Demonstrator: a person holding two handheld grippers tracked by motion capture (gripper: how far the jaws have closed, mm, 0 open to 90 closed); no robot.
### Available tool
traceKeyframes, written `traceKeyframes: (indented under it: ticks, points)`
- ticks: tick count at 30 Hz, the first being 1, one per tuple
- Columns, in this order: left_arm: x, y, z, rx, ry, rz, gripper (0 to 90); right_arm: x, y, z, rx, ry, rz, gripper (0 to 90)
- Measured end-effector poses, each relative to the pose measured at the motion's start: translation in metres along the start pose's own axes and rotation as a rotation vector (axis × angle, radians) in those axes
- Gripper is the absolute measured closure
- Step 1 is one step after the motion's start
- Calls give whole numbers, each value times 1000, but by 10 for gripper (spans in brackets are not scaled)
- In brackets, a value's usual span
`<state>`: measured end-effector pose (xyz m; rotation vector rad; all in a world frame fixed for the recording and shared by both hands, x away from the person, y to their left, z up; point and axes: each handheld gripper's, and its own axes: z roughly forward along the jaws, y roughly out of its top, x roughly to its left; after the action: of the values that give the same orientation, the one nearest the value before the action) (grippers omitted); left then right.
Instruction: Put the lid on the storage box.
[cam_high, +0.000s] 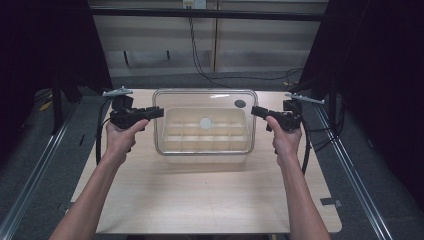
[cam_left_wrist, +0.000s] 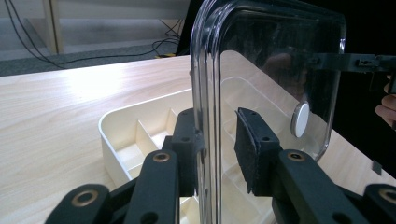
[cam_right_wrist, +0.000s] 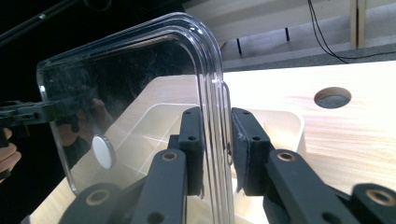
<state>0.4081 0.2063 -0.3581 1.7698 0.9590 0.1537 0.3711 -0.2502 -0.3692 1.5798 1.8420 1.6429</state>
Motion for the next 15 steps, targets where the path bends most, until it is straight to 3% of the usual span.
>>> traceKeyframes:
  ticks: [6,15]
  points:
    - [4,5,7,4,9,-17,687,-4,4,5,6,-11,6,757]
    - [18,9,14,13,6,-44,681,-10,8,16,2,12,27,767]
